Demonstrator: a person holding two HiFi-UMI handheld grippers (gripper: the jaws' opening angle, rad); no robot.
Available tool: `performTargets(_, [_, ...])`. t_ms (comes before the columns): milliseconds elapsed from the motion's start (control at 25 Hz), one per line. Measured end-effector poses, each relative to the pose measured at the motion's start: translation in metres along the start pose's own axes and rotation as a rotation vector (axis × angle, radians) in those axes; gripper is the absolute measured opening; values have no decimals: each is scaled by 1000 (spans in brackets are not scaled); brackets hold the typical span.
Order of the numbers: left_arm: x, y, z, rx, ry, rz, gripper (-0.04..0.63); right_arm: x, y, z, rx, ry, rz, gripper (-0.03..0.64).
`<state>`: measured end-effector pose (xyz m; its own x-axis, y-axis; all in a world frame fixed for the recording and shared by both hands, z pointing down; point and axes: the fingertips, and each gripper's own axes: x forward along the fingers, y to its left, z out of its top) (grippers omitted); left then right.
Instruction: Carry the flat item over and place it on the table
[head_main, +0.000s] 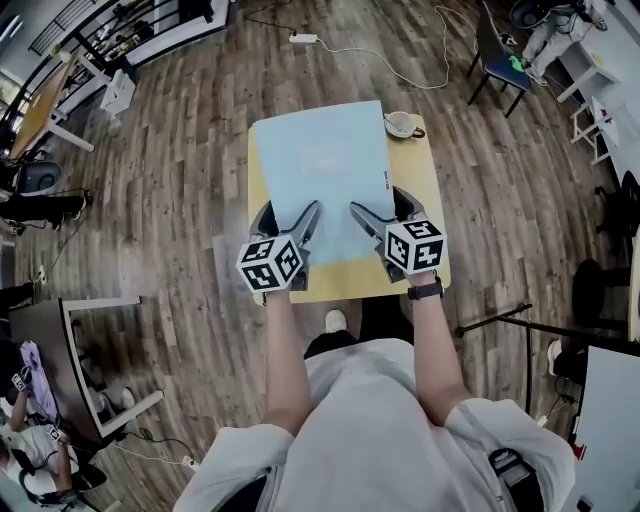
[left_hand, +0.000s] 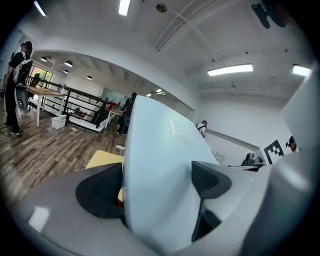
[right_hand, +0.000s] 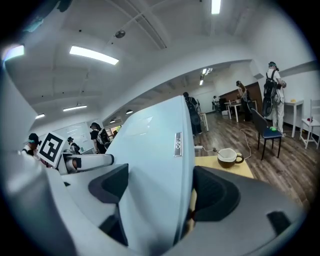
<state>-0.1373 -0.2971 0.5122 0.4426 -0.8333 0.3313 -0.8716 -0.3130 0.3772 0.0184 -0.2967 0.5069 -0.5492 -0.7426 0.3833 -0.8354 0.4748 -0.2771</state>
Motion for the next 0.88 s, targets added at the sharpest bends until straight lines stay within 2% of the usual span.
performTargets(720, [77,47,-108,-160,226,113,440,73,-70,-98,119,238,21,423])
performTargets(880, [91,58,-127,-188,255,135,440,89,-81,-114,128,278,25,423])
